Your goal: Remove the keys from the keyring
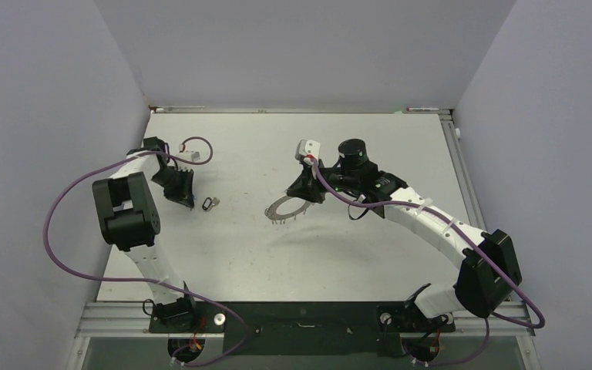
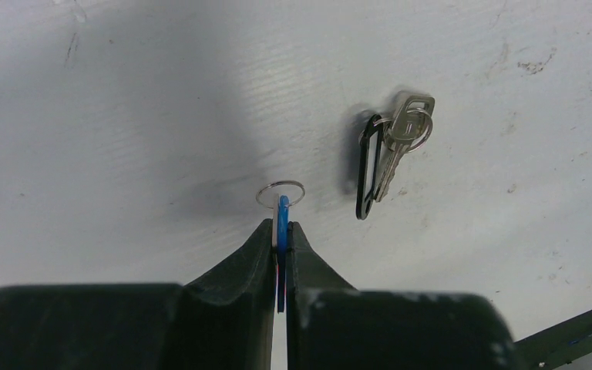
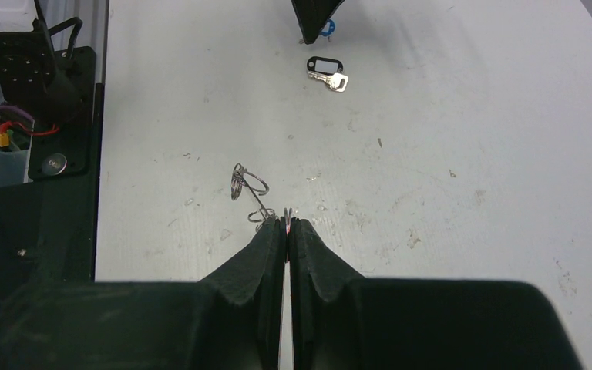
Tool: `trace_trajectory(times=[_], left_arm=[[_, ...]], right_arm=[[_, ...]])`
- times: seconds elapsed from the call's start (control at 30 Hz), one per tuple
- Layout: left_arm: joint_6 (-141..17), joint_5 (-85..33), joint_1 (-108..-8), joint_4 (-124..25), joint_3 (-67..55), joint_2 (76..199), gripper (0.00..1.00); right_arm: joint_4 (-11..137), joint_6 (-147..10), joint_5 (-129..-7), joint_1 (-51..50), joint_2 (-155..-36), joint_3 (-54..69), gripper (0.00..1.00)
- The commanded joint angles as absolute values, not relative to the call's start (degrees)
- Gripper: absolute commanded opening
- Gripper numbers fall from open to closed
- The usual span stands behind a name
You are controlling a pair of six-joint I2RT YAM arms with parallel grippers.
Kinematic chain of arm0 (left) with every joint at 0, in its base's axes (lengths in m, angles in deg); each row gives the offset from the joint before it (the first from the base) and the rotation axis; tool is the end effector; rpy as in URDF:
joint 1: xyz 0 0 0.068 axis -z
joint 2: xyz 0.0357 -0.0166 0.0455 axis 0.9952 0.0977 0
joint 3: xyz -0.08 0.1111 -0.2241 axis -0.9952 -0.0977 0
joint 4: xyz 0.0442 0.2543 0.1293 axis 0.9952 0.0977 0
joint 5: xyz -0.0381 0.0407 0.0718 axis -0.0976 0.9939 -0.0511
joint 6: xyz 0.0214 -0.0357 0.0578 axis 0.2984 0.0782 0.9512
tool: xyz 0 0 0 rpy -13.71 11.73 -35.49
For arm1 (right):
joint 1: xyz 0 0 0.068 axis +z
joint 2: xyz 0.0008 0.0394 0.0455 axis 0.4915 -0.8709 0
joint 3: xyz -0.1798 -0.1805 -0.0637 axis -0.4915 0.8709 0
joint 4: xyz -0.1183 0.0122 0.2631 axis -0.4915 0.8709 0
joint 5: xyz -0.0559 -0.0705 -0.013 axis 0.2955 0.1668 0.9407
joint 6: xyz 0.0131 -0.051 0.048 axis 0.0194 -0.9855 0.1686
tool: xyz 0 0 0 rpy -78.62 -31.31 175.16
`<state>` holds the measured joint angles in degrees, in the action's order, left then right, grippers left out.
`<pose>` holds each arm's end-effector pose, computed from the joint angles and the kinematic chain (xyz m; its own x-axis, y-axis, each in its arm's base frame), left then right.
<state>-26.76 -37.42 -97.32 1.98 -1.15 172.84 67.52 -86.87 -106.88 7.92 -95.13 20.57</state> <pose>0.3807 0.0671 0.1199 -0.9533 0.1743 -0.2468 0.2376 0.9370 -0.2560 0.2625 0.2540 0.2921 -0.1193 -0.2602 -0.9582 -0.9910 0.0899 0.0990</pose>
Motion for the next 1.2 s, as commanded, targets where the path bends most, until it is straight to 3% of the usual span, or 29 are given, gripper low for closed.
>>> trace_trajectory(times=[0.0, 0.2, 0.47, 0.6, 0.67, 1.17], left_arm=[[-27.9, -37.9, -96.9, -0.7, 0.1, 173.7, 0.06], [-29.3, -36.0, -96.9, -0.9, -0.3, 173.3, 0.29], [-30.7, -35.3, -96.6, -0.7, -0.7, 168.2, 0.52], [-31.4, -34.3, -95.3, 0.7, 0.4, 163.3, 0.77], [-31.9, -34.1, -94.4, 1.3, 0.8, 160.4, 0.99], [-41.8, -37.0, -81.7, 1.2, 0.2, 145.4, 0.96]], right_arm=[[64.9, -87.1, -106.3, 7.0, -95.5, 19.8, 0.05], [67.2, -87.7, -106.0, 5.7, -94.7, 20.2, 0.05], [69.0, -87.1, -106.7, 1.8, -92.8, 20.5, 0.05], [69.9, -86.5, -107.1, -1.9, -91.3, 20.3, 0.05], [70.8, -86.9, -107.0, -4.1, -90.9, 20.1, 0.05], [78.7, -98.8, -93.3, -13.8, -101.4, 12.7, 0.05]])
